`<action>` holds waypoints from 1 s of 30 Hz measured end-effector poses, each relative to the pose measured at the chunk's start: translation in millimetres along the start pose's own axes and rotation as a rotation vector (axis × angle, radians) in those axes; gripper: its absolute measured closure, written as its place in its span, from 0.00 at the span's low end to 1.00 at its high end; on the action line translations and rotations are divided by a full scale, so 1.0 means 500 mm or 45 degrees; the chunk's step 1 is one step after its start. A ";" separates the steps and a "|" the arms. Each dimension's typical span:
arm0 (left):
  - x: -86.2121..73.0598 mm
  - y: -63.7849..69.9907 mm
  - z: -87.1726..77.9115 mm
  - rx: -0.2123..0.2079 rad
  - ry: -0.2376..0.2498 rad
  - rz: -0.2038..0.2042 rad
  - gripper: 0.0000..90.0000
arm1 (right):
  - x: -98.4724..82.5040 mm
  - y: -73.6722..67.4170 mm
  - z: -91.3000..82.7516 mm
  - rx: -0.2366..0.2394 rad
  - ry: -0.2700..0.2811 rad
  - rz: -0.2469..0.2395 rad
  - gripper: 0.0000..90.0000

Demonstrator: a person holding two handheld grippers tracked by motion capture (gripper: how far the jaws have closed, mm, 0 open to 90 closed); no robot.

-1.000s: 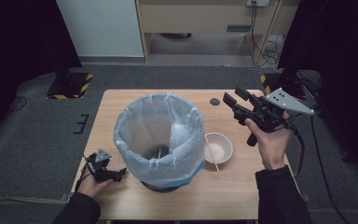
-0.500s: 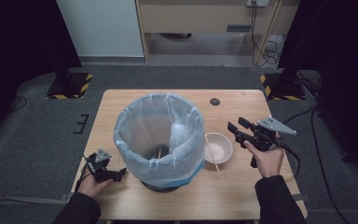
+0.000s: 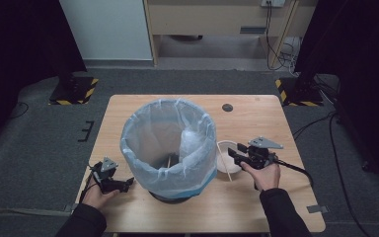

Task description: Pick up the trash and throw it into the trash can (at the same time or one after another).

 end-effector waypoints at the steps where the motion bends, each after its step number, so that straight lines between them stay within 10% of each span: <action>1: 0.000 0.000 0.000 0.000 0.000 0.000 0.00 | 0.000 0.000 0.000 0.000 0.000 0.000 0.59; 30: 0.000 0.000 0.000 0.000 0.000 0.000 0.00 | -0.059 -0.028 0.055 0.030 -0.296 0.025 0.85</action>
Point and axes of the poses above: each handheld gripper's, and its own axes: z roughly forward along the jaws, x roughly out of its top, y roughly to its right, the point moved 1 cm from there along z, roughly forward along the jaws, and after that the axes turned 8 degrees about y, right-handed, at the moved point
